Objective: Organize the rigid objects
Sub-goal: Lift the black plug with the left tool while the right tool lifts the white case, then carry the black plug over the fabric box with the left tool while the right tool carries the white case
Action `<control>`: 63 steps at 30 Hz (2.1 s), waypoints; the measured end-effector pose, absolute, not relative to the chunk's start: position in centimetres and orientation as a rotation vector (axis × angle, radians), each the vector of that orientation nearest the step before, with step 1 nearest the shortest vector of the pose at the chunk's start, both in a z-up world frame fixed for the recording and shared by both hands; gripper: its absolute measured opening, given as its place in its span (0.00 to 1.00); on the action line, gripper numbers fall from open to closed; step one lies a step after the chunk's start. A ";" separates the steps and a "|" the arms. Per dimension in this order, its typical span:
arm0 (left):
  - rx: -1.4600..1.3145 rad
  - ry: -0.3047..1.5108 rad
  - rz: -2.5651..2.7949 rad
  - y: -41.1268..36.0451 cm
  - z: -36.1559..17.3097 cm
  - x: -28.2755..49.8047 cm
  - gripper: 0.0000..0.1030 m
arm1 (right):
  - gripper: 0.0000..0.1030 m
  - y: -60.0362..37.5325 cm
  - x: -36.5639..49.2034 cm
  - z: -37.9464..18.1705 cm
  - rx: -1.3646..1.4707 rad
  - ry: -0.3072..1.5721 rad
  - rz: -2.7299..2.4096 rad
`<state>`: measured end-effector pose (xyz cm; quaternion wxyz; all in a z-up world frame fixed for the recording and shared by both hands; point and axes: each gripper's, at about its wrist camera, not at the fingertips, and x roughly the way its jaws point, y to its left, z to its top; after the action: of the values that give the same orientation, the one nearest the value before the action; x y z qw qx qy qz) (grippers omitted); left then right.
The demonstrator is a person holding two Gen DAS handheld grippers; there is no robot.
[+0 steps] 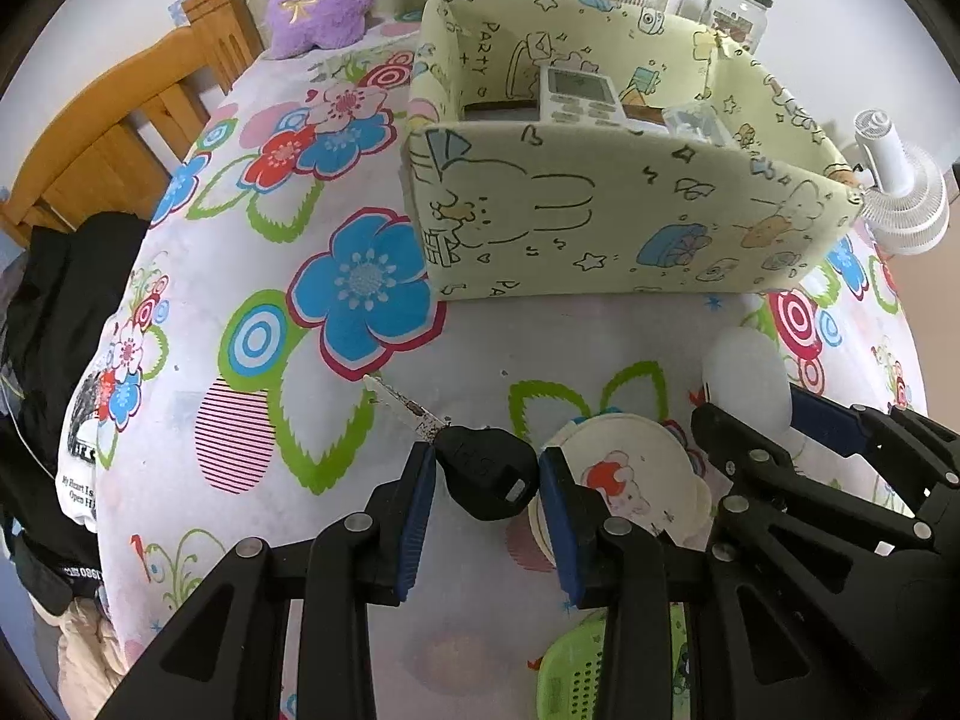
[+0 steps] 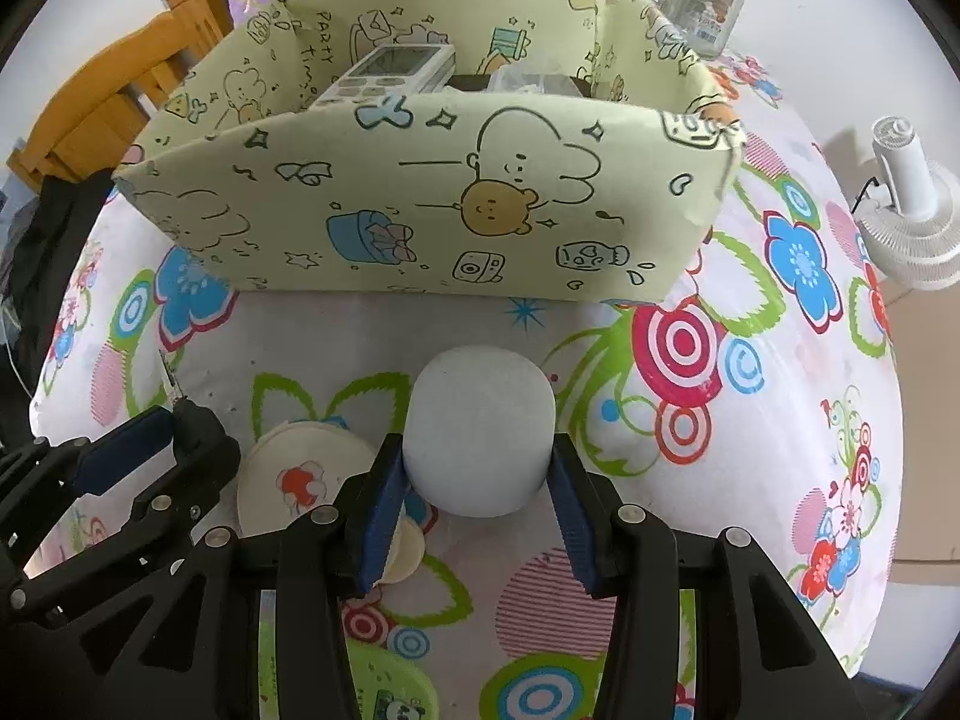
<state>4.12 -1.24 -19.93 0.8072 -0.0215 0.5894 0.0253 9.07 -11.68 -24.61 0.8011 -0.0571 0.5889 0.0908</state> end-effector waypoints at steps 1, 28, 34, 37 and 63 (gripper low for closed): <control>-0.045 1.259 0.055 -1.3 -19.8 4.1 0.35 | 0.48 -11.6 9.0 -24.4 -0.121 1.260 0.193; -0.022 1.193 -0.001 -2.7 -14.0 1.7 0.35 | 0.48 -15.0 4.2 -16.5 -0.082 1.186 0.171; -0.028 1.186 -0.008 -2.8 -12.9 1.6 0.35 | 0.48 -14.9 4.0 -15.4 -0.078 1.172 0.162; -0.032 1.177 -0.013 -2.9 -12.3 1.7 0.35 | 0.48 -15.0 3.9 -14.6 -0.082 1.157 0.158; -0.002 1.085 -0.039 -3.2 -7.7 4.0 0.35 | 0.48 -15.4 5.9 -9.6 -0.071 1.081 0.134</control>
<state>3.99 -3.19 -7.69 0.8562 -0.0010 0.5163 -0.0184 5.93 -15.39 -9.58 0.8547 -0.0337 0.5141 0.0636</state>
